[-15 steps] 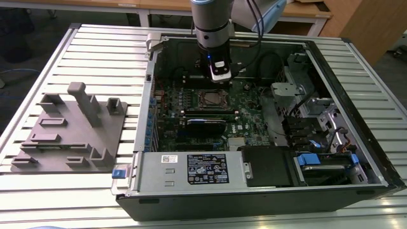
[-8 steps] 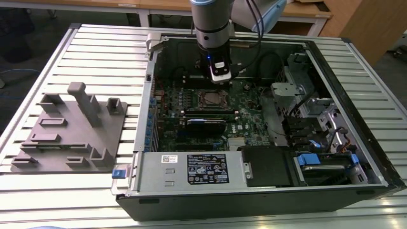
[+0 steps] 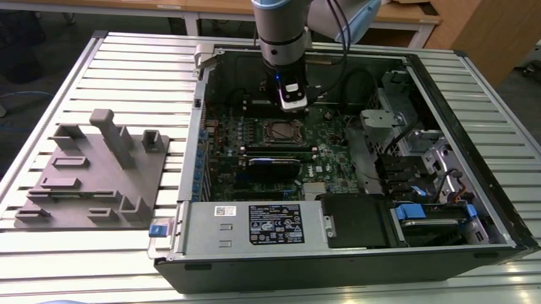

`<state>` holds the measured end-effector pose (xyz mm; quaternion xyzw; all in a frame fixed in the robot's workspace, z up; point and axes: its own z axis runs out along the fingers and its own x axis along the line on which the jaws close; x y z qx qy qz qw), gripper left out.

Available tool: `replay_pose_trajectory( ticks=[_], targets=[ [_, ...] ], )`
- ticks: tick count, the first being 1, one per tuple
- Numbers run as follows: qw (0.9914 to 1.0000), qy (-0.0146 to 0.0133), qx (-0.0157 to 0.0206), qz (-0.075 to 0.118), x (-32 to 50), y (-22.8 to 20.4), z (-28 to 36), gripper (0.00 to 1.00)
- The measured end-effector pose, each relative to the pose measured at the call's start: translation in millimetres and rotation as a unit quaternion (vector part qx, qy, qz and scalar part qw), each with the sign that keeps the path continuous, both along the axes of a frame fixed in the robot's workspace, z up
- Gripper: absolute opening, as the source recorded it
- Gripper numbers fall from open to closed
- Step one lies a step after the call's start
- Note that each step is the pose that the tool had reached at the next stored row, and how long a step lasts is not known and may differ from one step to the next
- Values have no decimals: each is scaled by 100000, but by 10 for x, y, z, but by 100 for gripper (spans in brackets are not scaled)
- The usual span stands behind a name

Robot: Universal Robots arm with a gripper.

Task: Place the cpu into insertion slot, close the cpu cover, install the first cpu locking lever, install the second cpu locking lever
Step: 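Install the first cpu locking lever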

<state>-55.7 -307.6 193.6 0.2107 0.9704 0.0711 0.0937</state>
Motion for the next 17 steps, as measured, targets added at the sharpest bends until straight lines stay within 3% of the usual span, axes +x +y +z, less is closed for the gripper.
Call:
replay_pose_trajectory(
  ticks=[2, 4, 9, 14, 17],
  targets=[
    [99999, 1, 524, -2, 0, 0, 8, 11],
    [99997, 1, 775, -10, -1, 0, 25, 11],
    [99997, -3, 801, 6, 0, -10, 47, 11],
    [99997, -22, 796, -2, 0, -73, 46, 11],
    [99997, -221, 802, -4, 0, -76, 31, 11]
  ],
)
